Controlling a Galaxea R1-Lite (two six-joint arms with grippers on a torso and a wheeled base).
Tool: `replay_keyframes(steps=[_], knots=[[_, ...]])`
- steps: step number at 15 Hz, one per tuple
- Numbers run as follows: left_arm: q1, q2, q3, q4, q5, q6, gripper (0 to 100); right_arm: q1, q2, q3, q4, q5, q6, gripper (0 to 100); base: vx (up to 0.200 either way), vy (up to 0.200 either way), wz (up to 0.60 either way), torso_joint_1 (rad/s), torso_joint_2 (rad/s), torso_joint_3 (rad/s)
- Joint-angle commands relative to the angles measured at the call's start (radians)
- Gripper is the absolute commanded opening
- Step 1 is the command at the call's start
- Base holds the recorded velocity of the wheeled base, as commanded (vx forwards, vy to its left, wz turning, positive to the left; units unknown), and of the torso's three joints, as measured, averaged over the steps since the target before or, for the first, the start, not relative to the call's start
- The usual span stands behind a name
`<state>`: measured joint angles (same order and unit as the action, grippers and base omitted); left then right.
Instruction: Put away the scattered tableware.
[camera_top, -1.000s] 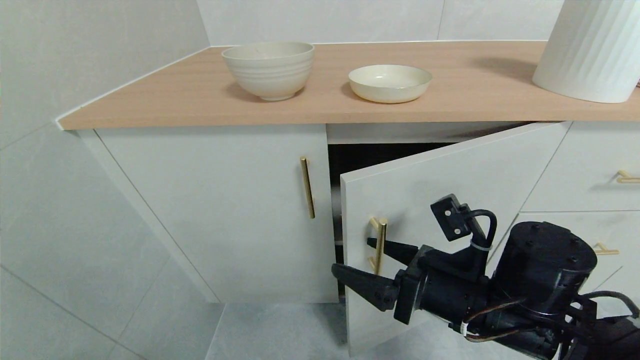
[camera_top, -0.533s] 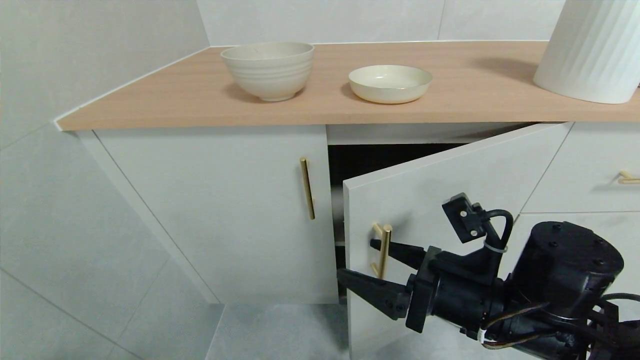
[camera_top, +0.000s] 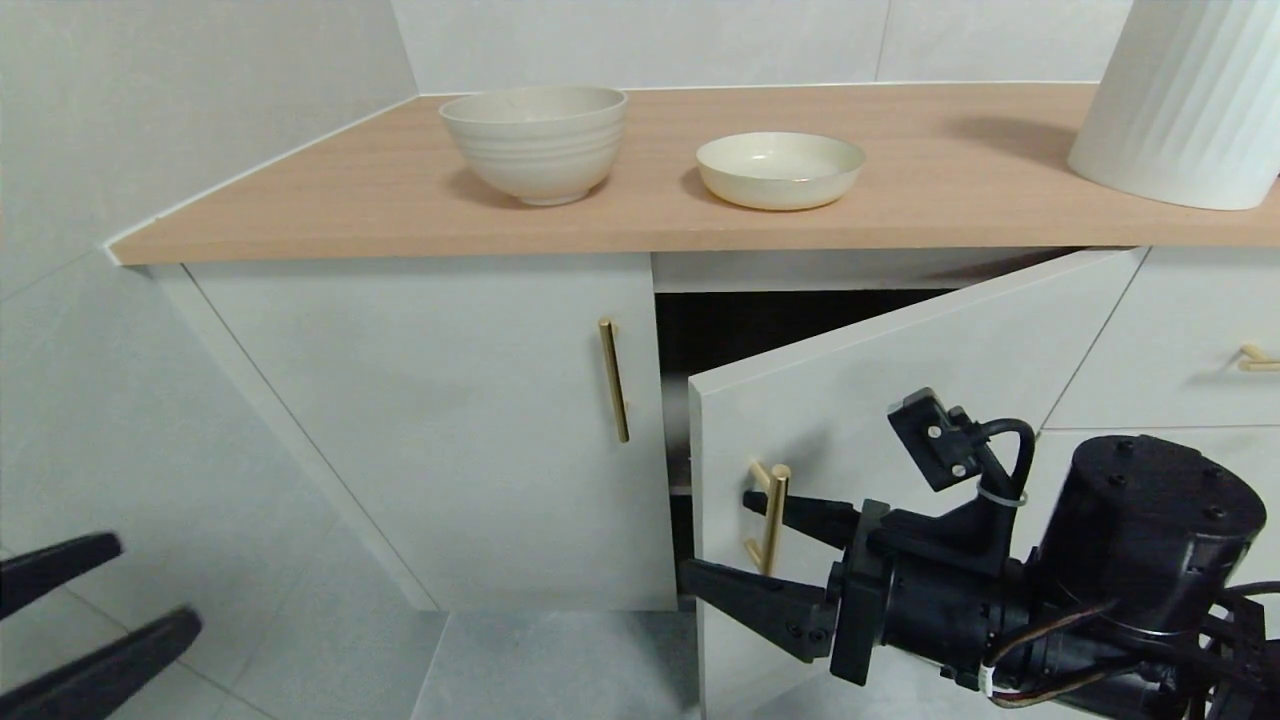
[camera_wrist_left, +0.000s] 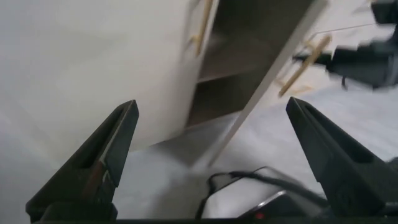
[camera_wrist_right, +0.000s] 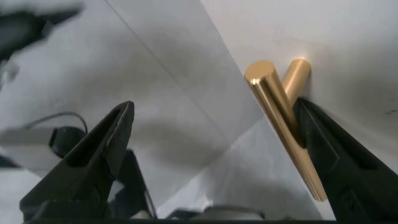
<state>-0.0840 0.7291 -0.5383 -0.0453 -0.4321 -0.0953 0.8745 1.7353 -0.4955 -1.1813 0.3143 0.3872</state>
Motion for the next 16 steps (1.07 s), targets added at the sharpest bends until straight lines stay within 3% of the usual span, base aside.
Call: replay_keyframes(steps=[1,3,4,6,8,12,16], knots=[[-0.158,0.495,-0.065,-0.283,-0.050,-0.096,100,0.000,-0.014,-0.052,0.101,0.000,0.002,100,0.000,0.000,0.00,0.000,0.00,0.000],[-0.223,0.650,-0.061,-0.469,-0.042,-0.210,100,0.000,-0.031,-0.089,0.218,0.011,0.001,100,0.000,0.000,0.00,0.000,0.00,0.000],[-0.235,0.725,-0.060,-0.551,-0.019,-0.222,100,0.000,-0.031,-0.097,0.244,0.025,0.001,100,0.000,0.000,0.00,0.000,0.00,0.000],[-0.249,0.848,-0.060,-0.716,0.059,-0.216,100,0.000,-0.031,-0.090,0.256,0.026,0.001,100,0.000,0.000,0.00,0.000,0.00,0.000],[-0.289,0.901,-0.065,-0.840,0.072,-0.216,100,0.006,-0.043,-0.087,0.258,0.026,-0.005,100,0.000,0.000,0.00,0.000,0.00,0.000],[-0.395,0.915,-0.086,-0.843,0.075,-0.216,100,0.011,-0.046,-0.072,0.255,0.029,-0.005,100,0.000,0.000,0.00,0.000,0.00,0.000],[-0.433,0.917,-0.054,-0.844,0.078,-0.216,100,0.009,-0.042,-0.057,0.253,0.029,-0.005,100,0.000,0.000,0.00,0.000,0.00,0.000]])
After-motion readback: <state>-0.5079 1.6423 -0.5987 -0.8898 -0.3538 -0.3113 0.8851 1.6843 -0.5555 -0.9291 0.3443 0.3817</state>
